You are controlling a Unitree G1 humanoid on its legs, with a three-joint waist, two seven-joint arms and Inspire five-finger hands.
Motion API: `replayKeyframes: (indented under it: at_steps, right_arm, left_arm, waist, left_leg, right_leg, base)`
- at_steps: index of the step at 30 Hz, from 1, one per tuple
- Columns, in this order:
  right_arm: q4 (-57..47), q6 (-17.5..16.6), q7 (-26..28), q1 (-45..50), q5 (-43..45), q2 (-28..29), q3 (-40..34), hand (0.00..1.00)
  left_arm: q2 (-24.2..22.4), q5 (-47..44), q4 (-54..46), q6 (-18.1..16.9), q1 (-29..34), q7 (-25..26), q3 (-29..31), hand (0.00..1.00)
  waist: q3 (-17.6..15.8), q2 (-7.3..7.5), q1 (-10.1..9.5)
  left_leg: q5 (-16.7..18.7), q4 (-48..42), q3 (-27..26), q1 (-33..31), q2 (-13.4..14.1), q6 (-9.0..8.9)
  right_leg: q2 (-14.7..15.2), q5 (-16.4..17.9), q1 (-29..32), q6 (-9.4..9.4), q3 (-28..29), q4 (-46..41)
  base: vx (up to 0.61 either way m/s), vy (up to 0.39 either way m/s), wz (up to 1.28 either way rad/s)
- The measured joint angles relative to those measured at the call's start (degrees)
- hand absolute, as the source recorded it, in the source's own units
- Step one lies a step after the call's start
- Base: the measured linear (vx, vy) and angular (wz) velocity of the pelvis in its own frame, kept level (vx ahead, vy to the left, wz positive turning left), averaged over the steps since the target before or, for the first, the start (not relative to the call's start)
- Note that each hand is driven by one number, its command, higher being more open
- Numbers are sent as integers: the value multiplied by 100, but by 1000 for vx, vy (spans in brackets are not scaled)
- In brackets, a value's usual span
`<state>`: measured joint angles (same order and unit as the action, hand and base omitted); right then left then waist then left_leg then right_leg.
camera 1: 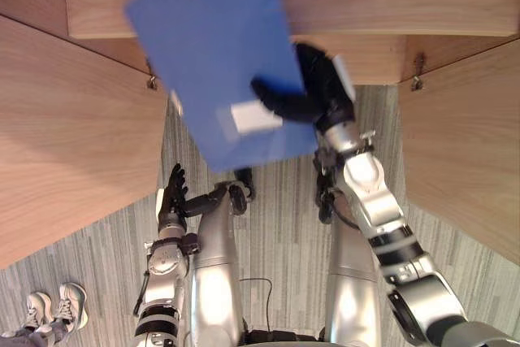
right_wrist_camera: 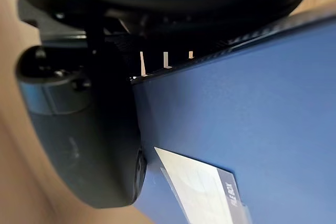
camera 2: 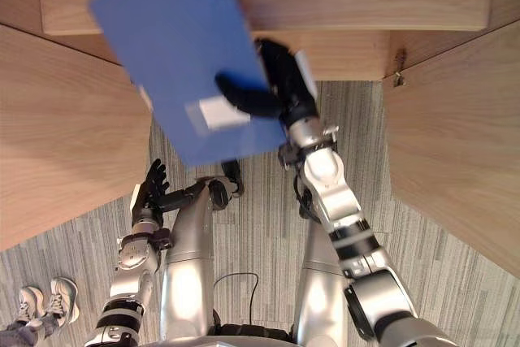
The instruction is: Walk over to the cabinet, pick up the folder, carry it to the office cabinet, place the folder inside the office cabinet, then close the office cabinet door
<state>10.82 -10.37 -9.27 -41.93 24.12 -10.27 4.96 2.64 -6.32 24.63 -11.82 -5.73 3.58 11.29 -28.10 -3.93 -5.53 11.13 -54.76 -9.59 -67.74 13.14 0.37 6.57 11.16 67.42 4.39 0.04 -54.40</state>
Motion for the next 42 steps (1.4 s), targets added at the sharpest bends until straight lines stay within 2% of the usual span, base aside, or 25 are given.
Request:
replayKeyframes:
  at_steps: [1, 4, 7, 13, 14, 17, 20, 29, 36, 39, 42]
  right_arm:
    - [39, -9, -51, -99, 119, 19, -74, 0]
    - [341, -243, -546, -960, 1197, 52, -715, 0]
    - [343, -732, -853, -1310, 2196, 78, -1176, 0]
    - [435, -897, -1139, -1650, 2673, 196, -1601, 0]
    - [488, -948, -1275, -1854, 2829, 282, -1772, 100]
    - [568, -1269, -1741, -2296, 3160, 467, -2212, 100]
    - [568, -1392, -1878, -2417, 3326, 473, -2356, 100]
    - [644, -1309, -1964, -2442, 3374, 479, -2163, 100]
    - [646, -978, -1783, -2207, 3116, 358, -1511, 100]
    - [641, -551, -1386, -1910, 2404, -294, -464, 100]
    - [613, -261, -900, -1613, 1662, -989, 241, 100]
  left_arm:
    - [-9, -13, -26, -1, 0, 15, -6, 100]
    - [-114, -203, -207, -15, -4, 132, -58, 100]
    - [-155, -326, -194, -32, -39, 190, -175, 100]
    - [-159, -328, -215, -64, -103, 277, -284, 100]
    - [-167, -329, -199, -57, -136, 294, -300, 100]
    - [-159, -376, -180, -43, -212, 441, -437, 100]
    - [-172, -379, -177, -41, -217, 544, -497, 100]
    - [-167, -376, -141, 103, -216, 543, -509, 100]
    - [-148, -369, 22, 176, -187, 536, -498, 100]
    - [-69, -369, 3, 171, -99, 511, -491, 100]
    - [-28, -362, 5, 165, -32, 470, -497, 100]
  waist:
    - [0, 0, -5]
    - [-1, -2, -108]
    - [-1, -2, -187]
    - [10, -20, -283]
    - [12, -23, -311]
    - [24, -37, -375]
    - [37, -50, -416]
    - [89, -66, -418]
    - [181, -60, -351]
    - [183, -59, -204]
    - [185, -56, -137]
  left_leg:
    - [0, -14, 6, -27, -3, 0]
    - [8, -169, 75, -223, -8, -37]
    - [40, -218, 146, -238, -35, -37]
    - [26, -249, 376, -327, -32, -65]
    - [12, -232, 406, -336, -33, -87]
    - [-42, -150, 461, -336, -67, -148]
    - [-71, -121, 511, -336, -86, -180]
    - [-115, -88, 582, -264, -51, -235]
    - [-117, 20, 573, -116, -24, -241]
    - [-120, 57, 558, -98, -16, -240]
    - [-117, 92, 559, -31, -14, -237]
  right_leg:
    - [3, 8, 28, 2, 0, -19]
    - [27, 76, 201, -3, -21, -205]
    - [64, 221, 208, -56, -75, -342]
    - [65, 393, 208, -183, -288, -468]
    - [65, 410, 208, -206, -324, -474]
    - [91, 452, 208, -252, -385, -496]
    - [100, 479, 207, -290, -427, -520]
    - [61, 492, 118, -329, -491, -518]
    - [33, 475, -46, -346, -519, -375]
    - [25, 447, -81, -331, -523, -296]
    - [25, 443, -176, -323, -546, -229]
  base:
    - [3, -35, 9]
    - [10, -25, 7]
    - [47, -40, 11]
    - [32, -46, 10]
    - [13, -52, 9]
    - [-2, -37, 12]
    - [-5, -26, 8]
    - [-4, -5, 0]
    - [-2, -1, -1]
    - [0, 0, 0]
    - [0, 0, 0]
